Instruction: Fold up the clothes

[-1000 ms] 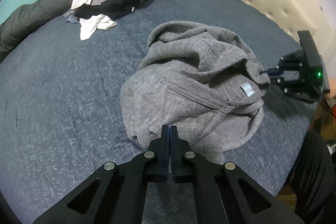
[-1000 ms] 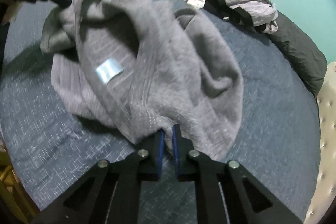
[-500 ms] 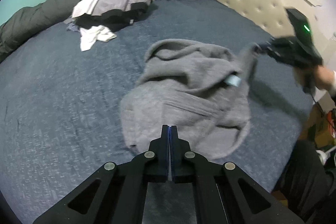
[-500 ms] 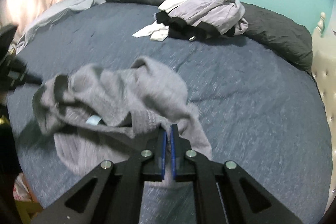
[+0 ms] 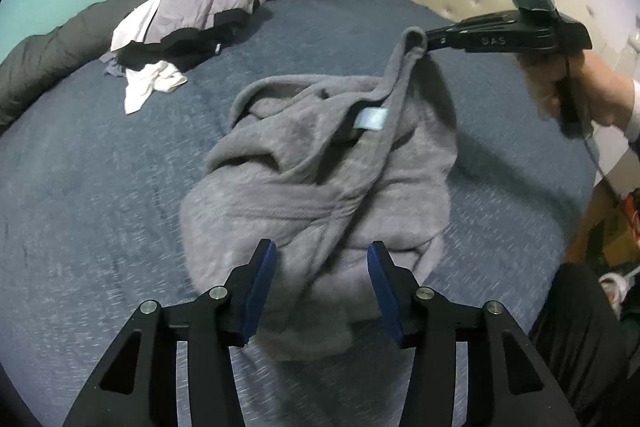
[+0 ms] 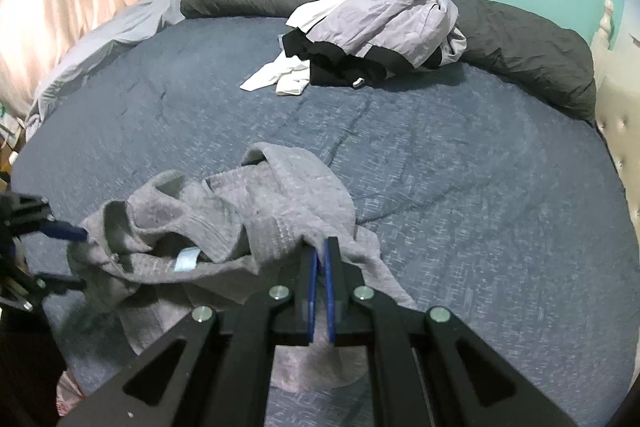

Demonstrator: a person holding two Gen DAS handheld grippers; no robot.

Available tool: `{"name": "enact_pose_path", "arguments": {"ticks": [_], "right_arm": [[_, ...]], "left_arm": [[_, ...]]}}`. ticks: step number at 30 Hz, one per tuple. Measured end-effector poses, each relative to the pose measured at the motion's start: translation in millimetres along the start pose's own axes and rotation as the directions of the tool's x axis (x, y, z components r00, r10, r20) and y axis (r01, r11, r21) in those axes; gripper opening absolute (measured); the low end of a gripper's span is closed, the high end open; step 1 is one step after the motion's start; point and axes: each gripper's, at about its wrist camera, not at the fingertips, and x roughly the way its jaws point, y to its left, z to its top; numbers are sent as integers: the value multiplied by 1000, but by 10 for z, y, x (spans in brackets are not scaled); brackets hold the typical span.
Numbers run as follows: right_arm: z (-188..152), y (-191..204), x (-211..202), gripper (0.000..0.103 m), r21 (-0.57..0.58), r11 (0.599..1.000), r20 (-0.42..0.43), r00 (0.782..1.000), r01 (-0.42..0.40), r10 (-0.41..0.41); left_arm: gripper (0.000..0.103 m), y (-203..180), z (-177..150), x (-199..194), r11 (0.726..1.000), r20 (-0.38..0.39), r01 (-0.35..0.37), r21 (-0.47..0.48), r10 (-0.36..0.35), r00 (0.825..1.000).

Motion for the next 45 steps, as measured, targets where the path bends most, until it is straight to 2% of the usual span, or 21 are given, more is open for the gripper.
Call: {"name": "enact_pose_path", "arguments": {"ticks": [5,7,9,11,14,16,22,27,29,34,41,43,45], "right_arm": [[-5,10,-54,3,6,1000,5,1000,-23,23],[-8,21,-76,3,4,1000,5,1000,-31,31],[-5,33,-94,3,-2,999,5,999,-36,36],[0,43,-111,3,-4,999,7,999,-42,42],[10,55,-135,3,-3,999,13,999,-48,48],[30,53,-168,3,2,999,22,998,-53,53],[200,80,-471,3,15,997,91,993,-80,78],[495,179,-872,3,-2,994,166,980,-107,106],[590,219,-947,3,-11,994,176,979,-105,105],[642,314,-801,3,-7,995,128,987,-102,102],[519,379,-399,3,15,995,43,994,-102,101],[508,377,-321,3,22,995,27,995,-100,99],[504,366,-275,3,25,994,22,995,-102,102]], "left_arm": [[51,78,25,266,999,-12,-42,-27,41,999],[41,93,21,369,998,-24,-58,-7,58,998],[16,100,17,451,998,-34,-66,14,67,997],[8,111,20,476,998,-36,-63,27,64,997],[5,139,41,437,998,-25,-58,36,59,998],[4,160,63,355,998,-9,-54,42,54,998],[4,436,259,-149,998,93,-52,-26,54,994],[2,723,637,-772,994,196,-104,-40,110,974],[2,859,767,-928,992,213,-101,-71,114,970],[2,1037,814,-787,989,155,-84,-121,102,983],[5,1155,472,-337,971,79,-7,-239,27,997],[10,1203,374,-277,961,68,10,-276,9,998],[33,1234,303,-281,948,79,47,-316,-23,997]]}}
